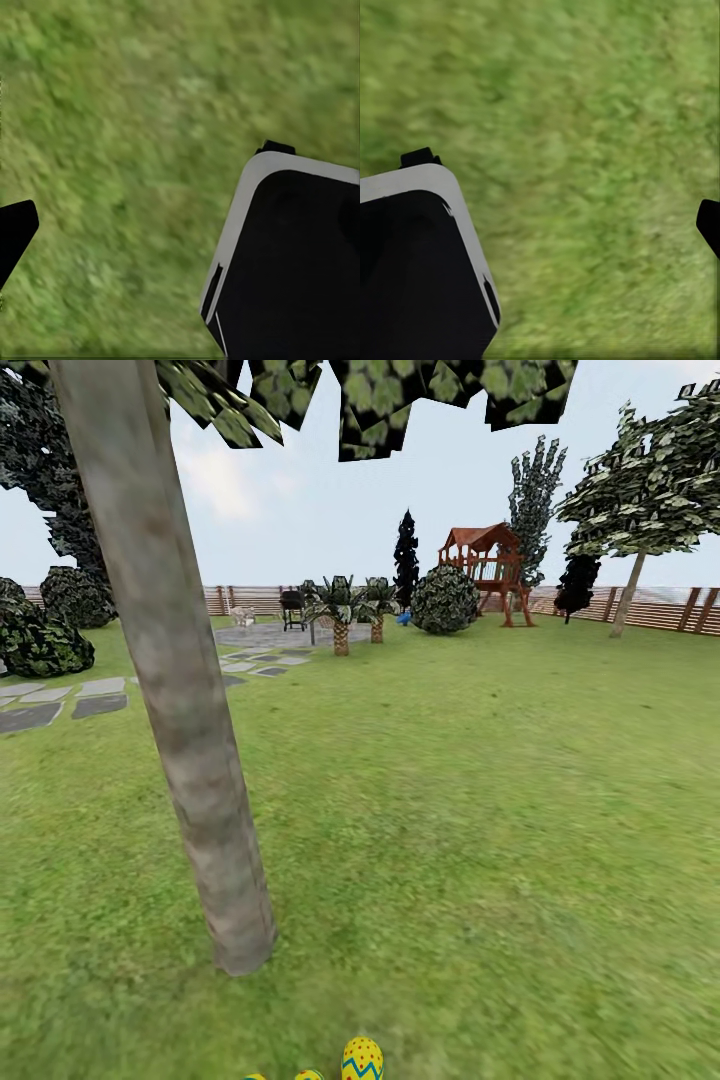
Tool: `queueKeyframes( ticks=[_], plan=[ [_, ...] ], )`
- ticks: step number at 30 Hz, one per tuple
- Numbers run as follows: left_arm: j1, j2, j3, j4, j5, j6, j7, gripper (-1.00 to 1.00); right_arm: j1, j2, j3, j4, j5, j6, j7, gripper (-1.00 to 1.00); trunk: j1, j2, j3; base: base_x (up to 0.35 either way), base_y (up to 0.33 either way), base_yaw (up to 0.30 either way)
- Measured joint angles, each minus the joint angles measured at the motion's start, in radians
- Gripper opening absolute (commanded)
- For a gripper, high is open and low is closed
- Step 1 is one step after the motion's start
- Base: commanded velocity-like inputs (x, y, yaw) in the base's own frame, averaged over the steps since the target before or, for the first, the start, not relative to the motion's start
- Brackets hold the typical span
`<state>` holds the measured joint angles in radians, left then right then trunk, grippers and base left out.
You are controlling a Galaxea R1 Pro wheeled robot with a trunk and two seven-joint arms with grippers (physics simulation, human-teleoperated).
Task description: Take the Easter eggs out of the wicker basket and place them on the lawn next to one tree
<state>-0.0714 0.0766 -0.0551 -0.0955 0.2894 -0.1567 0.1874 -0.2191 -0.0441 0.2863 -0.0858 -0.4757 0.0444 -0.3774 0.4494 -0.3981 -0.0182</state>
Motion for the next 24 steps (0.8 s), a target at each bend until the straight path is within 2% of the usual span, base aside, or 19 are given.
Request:
queueKeyframes(
  ticks=[24],
  plan=[
    [-0.001, 0.0, 0.001, 0.008, 0.002, 0.0, 0.0, 1.0, 0.0, -0.001, 0.001, 0.057, 0.003, 0.002, -0.001, 1.0, 0.0, 0.0, 0.0, 0.0, 0.0, 0.0]
  ],
)
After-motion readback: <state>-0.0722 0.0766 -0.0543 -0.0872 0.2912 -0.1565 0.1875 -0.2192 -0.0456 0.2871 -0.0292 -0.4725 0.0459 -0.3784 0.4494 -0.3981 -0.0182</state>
